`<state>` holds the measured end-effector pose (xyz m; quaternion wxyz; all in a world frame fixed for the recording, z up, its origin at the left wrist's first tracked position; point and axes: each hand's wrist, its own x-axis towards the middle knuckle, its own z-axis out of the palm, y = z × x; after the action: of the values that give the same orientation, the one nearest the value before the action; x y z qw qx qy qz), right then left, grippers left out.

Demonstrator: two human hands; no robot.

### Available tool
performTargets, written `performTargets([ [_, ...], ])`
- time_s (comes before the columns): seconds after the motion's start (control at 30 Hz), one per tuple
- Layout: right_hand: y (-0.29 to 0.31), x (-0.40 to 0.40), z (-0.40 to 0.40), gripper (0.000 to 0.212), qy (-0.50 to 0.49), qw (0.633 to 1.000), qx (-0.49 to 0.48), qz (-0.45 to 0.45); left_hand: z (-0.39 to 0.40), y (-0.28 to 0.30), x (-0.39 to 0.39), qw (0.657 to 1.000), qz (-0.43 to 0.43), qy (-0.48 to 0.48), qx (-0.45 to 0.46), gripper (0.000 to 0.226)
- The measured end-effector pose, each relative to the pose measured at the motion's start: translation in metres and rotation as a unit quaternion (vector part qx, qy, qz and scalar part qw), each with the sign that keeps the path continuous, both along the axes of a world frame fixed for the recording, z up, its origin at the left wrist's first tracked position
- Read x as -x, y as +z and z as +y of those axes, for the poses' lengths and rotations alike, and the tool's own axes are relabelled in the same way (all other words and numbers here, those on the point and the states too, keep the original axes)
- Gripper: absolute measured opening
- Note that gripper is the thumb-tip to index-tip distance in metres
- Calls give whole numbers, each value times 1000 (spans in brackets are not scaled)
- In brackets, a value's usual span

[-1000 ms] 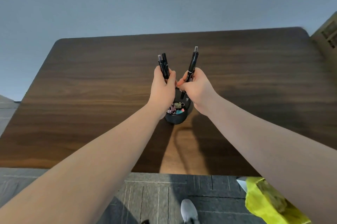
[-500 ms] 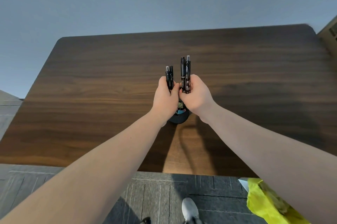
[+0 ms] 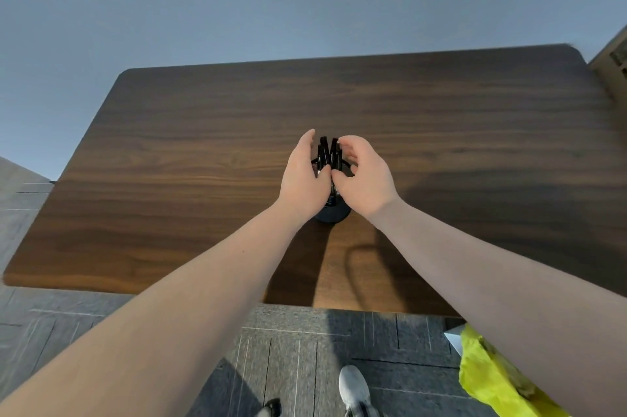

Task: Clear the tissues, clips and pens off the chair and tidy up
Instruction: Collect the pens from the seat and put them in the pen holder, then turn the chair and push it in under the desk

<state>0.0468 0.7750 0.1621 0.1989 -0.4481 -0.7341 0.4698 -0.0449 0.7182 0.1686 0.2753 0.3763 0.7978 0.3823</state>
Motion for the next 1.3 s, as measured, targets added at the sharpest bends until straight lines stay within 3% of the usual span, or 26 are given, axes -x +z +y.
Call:
performTargets([
  [0.13, 5, -12, -5, 54, 17, 997, -67, -31, -12, 8, -5, 999, 39, -19, 17, 65],
  [0.47, 20, -59, -56, 62, 73, 988, -111, -79, -91, 38, -37, 988, 116, -50, 91, 67],
  [0.9, 67, -188, -231, 68, 209, 956, -132, -157, -315, 72, -145, 972, 137, 2, 190, 71],
  [1.3, 48, -230, -315, 71, 342, 911, -142, -182, -439, 61, -230, 951, 124, 90, 267, 73],
])
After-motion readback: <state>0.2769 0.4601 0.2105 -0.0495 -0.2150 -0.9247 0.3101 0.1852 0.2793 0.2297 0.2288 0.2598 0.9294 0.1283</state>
